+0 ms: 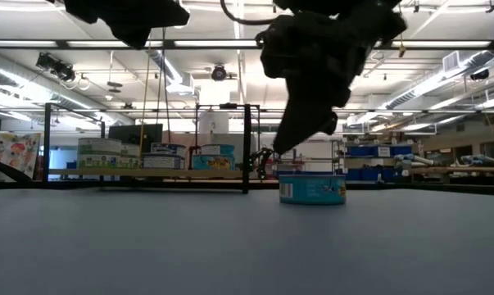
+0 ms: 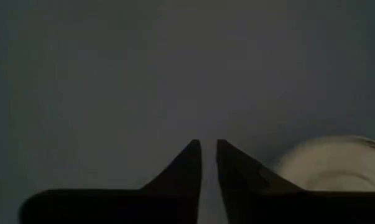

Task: Stack canned seafood by type on shelf
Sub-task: Stack the yellow blue tuna can on top of the yellow blue tuna can on the shelf

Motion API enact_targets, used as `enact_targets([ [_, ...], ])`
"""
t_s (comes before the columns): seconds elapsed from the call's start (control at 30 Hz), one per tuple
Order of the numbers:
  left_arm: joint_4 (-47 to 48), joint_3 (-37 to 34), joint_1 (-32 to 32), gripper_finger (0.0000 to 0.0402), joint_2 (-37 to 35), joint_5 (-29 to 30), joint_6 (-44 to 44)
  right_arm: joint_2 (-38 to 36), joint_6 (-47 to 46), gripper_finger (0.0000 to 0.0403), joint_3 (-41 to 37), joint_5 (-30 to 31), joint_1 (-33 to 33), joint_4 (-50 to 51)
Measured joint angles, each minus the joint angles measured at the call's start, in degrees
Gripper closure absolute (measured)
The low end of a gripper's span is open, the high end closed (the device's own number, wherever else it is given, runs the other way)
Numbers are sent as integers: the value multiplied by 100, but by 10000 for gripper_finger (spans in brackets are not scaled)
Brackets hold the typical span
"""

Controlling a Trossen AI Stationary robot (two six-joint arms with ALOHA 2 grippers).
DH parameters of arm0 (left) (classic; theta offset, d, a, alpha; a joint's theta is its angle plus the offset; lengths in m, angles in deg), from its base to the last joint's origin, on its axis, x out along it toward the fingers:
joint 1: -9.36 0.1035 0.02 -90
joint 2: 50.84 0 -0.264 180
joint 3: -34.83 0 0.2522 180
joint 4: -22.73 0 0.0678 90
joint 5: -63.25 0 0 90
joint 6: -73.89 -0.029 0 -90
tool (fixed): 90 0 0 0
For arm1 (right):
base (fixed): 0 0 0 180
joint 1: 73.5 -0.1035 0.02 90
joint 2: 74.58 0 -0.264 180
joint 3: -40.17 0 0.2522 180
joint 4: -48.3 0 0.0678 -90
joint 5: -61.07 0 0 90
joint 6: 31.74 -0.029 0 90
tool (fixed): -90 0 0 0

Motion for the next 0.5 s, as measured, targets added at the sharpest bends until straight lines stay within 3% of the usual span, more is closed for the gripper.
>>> enact_targets([
  [0.27, 230, 0, 15, 398, 42, -9, 217, 0, 155, 285, 0, 2080, -628, 666],
  [0.5, 272, 0, 17, 398, 42, -13, 244, 127, 430, 283, 0, 2460, -778, 766],
])
